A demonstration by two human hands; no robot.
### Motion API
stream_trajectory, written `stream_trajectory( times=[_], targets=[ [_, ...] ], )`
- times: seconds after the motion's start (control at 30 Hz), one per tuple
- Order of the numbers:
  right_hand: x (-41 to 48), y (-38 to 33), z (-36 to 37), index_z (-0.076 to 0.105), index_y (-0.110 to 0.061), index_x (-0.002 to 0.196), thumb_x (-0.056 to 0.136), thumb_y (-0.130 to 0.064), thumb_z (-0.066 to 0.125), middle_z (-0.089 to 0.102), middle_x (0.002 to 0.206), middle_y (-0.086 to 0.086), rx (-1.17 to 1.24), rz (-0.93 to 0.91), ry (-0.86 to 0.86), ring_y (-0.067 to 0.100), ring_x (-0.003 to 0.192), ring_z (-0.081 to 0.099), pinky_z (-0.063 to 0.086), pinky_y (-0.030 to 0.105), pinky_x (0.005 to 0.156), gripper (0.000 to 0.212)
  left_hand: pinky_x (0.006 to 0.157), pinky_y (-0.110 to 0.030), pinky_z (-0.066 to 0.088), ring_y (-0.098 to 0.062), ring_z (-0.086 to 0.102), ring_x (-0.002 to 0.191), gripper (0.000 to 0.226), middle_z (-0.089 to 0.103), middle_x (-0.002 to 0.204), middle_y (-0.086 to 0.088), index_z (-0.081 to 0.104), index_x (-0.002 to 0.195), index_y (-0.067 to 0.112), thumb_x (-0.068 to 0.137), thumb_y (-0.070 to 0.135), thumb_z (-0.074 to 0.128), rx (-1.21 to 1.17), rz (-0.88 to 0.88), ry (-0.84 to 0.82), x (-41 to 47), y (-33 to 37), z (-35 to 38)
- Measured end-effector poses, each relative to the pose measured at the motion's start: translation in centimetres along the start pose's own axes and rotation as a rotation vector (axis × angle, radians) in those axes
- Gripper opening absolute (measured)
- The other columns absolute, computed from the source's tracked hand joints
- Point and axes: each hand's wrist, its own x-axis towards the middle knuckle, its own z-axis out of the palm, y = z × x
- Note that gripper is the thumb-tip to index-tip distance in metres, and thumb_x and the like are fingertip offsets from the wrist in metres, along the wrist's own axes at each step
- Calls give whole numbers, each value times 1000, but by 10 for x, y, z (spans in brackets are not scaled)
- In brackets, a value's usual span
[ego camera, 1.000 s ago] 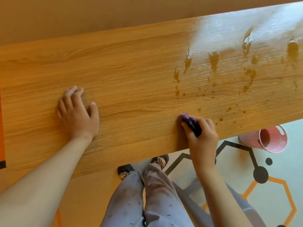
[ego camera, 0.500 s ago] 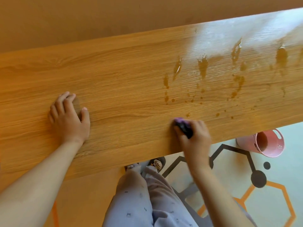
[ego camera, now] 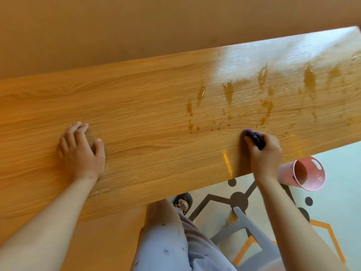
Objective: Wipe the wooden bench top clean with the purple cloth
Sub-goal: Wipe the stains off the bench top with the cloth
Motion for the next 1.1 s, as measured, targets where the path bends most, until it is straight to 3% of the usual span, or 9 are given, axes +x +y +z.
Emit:
stream_trajectory(
  times=[0.17, 0.37, 0.53, 0.6, 0.77, 0.9, 1.03, 1.1],
  targets=[
    [3, 12, -13, 64, -5, 102, 86, -23, 67, 61, 99, 16, -112, 97, 38, 32, 95, 56, 34, 28, 79, 24, 103, -49, 28, -35, 38, 126, 49, 43, 140, -9, 49, 127, 10, 84, 34, 44, -12, 2, 6, 1, -2, -1],
    [-65, -77, 60, 64, -11, 95, 83, -23, 71, 59, 92, 0, 3, -228, -211, 16, 85, 54, 39, 23, 70, 18, 104, -49, 28, -34, 38, 126, 48, 44, 139, -9, 50, 126, 9, 84, 33, 44, -17, -6, 7, 1, -1, -1],
    [-74, -125, 101, 63, -10, 91, 82, -30, 70, 58, 87, 3, 38, -483, -318, 19, 83, 54, 44, 28, 63, 23, 103, -48, 27, -34, 38, 126, 49, 45, 139, -8, 51, 125, 10, 83, 34, 44, -30, -15, 2, 2, 0, -1],
    [-58, -119, 98, 63, -9, 92, 83, -31, 70, 58, 88, 4, 36, -461, -299, 20, 84, 55, 43, 28, 64, 24, 104, -48, 27, -34, 38, 127, 49, 45, 140, -7, 51, 126, 10, 84, 34, 44, -29, -13, -1, 1, 0, -1],
    [3, -66, 59, 61, -6, 92, 85, -26, 68, 55, 92, 4, 5, -190, -124, 24, 85, 53, 29, 21, 68, 22, 103, -49, 27, -34, 38, 127, 51, 45, 140, -8, 51, 126, 10, 83, 36, 42, -22, -14, -19, 2, 1, -2],
    [34, -23, 23, 63, -6, 103, 87, -25, 66, 59, 102, 12, -50, -26, -3, 29, 96, 56, 34, 24, 77, 25, 104, -50, 28, -35, 37, 128, 52, 45, 140, -9, 51, 126, 9, 83, 36, 42, -25, -17, -24, 1, 1, -3],
    [23, -36, 31, 60, -5, 96, 84, -21, 68, 58, 99, 15, -161, -55, -30, 33, 92, 54, 37, 34, 75, 22, 103, -51, 29, -36, 38, 127, 51, 45, 139, -10, 51, 125, 8, 83, 36, 42, -18, -13, -30, 1, 1, -3],
    [2, -62, 49, 59, -6, 91, 82, -20, 72, 58, 94, 12, -143, -168, -111, 28, 86, 54, 35, 29, 70, 21, 102, -51, 29, -36, 38, 126, 51, 45, 139, -10, 51, 125, 8, 83, 36, 42, -23, -15, -29, 2, 2, -3]
  ],
)
